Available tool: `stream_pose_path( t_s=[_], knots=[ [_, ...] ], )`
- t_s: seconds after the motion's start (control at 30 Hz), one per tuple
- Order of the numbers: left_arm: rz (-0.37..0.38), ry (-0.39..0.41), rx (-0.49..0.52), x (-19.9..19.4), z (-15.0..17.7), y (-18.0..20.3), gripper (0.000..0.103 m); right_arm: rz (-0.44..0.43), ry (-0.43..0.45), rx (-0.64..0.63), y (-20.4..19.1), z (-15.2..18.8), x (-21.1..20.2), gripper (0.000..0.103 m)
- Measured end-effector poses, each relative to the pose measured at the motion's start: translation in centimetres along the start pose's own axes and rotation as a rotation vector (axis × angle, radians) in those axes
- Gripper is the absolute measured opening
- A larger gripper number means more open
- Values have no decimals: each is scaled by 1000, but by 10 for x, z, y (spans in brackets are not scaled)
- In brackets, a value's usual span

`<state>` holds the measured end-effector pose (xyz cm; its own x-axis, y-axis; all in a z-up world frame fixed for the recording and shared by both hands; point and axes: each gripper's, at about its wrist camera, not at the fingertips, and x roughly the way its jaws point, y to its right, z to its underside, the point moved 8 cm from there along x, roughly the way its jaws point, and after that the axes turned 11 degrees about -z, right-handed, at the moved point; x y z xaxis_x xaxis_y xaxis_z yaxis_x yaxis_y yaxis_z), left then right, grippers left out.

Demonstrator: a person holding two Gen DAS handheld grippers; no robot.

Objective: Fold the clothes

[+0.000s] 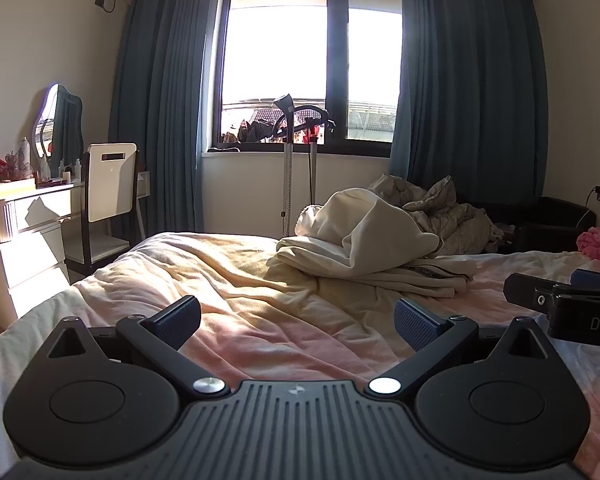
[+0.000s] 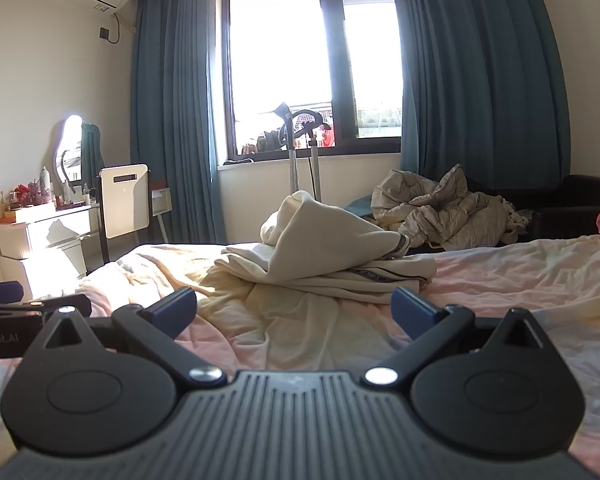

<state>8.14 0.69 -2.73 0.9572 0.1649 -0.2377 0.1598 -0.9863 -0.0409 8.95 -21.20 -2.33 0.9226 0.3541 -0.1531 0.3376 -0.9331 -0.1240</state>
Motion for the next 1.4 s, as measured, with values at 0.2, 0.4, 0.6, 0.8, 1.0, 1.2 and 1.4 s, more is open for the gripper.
stream_pose_path(
  t_s=[0.2, 0.4, 0.6, 0.8, 1.0, 1.2, 1.4],
  knots=[
    [1, -1, 2, 0, 0, 0, 103, 4, -3, 5, 1, 1, 0, 103],
    [2, -4, 2, 0, 0, 0, 103, 5, -2, -3, -1, 1, 0, 103],
    [5, -5, 3, 1, -1, 0, 103, 7, -4, 3, -1, 1, 0, 103],
    [11, -16, 0, 3, 0, 0, 103, 9, -6, 3, -2, -1, 1, 103],
    [21, -39, -6, 6, 3, 0, 103, 11, -4, 13, 0, -1, 1, 103],
    [34, -70, 22, 10, 9, 5, 103, 21, 34, 17, 3, -6, 2, 103],
    [26, -112, 49, 30, 0, 8, 103, 41, 64, 49, 21, -15, 11, 103]
  ],
)
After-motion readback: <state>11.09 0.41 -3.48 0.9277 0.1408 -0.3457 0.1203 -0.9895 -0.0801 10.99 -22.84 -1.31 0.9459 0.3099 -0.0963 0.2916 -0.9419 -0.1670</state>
